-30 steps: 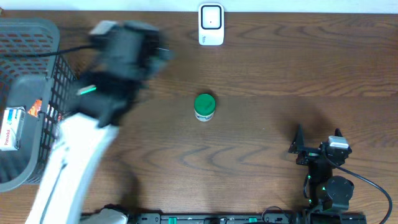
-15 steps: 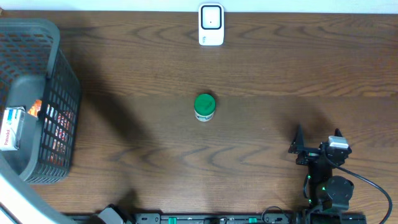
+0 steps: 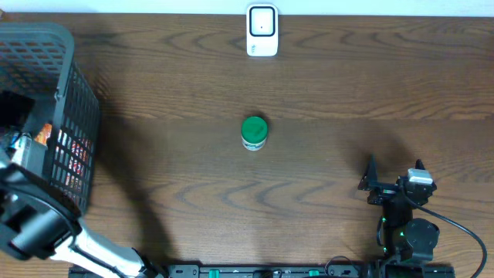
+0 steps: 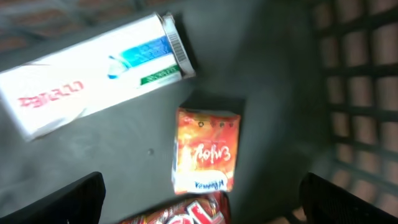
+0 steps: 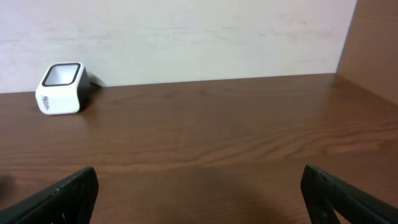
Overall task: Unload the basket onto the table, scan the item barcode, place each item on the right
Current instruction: 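Reach the left gripper into the basket and grasp the orange snack pack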
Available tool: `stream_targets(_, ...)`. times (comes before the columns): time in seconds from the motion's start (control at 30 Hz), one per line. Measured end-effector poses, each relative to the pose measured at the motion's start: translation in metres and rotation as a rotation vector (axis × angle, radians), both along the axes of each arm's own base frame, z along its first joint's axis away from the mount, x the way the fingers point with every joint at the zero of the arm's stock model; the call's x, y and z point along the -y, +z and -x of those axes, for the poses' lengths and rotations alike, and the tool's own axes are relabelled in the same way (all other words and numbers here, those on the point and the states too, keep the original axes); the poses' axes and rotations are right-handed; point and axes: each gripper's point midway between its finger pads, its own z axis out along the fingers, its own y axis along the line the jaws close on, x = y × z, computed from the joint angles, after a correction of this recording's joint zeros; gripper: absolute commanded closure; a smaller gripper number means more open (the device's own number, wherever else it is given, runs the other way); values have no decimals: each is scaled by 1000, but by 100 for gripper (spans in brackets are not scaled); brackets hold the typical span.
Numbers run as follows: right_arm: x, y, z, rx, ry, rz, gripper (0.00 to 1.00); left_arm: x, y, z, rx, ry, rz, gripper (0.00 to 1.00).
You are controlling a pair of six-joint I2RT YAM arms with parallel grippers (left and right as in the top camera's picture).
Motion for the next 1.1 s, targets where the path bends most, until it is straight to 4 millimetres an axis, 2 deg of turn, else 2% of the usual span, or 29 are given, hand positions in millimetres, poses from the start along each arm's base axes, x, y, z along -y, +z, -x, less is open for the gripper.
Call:
stream_targets(0.13,0,0,0,0,0,0,1,8,-36,-13,-52,-55,37,0)
stream_targets(0.3,0,0,0,0,0,0,1,23,-67,-28,-100,-109,54,0)
stream_targets(0.53,0,0,0,0,0,0,1,32,-95,-29,-196,-125,36,0)
stream_targets(0.67,0,0,0,0,0,0,1,28,-97,-25,-215,-101,24,1)
stream_targets(0.83,0,0,0,0,0,0,1,28,-97,-24,-219,-80,27,34)
stream_targets(1.1,0,0,0,0,0,0,1,32,-98,-11,-258,-63,64,45)
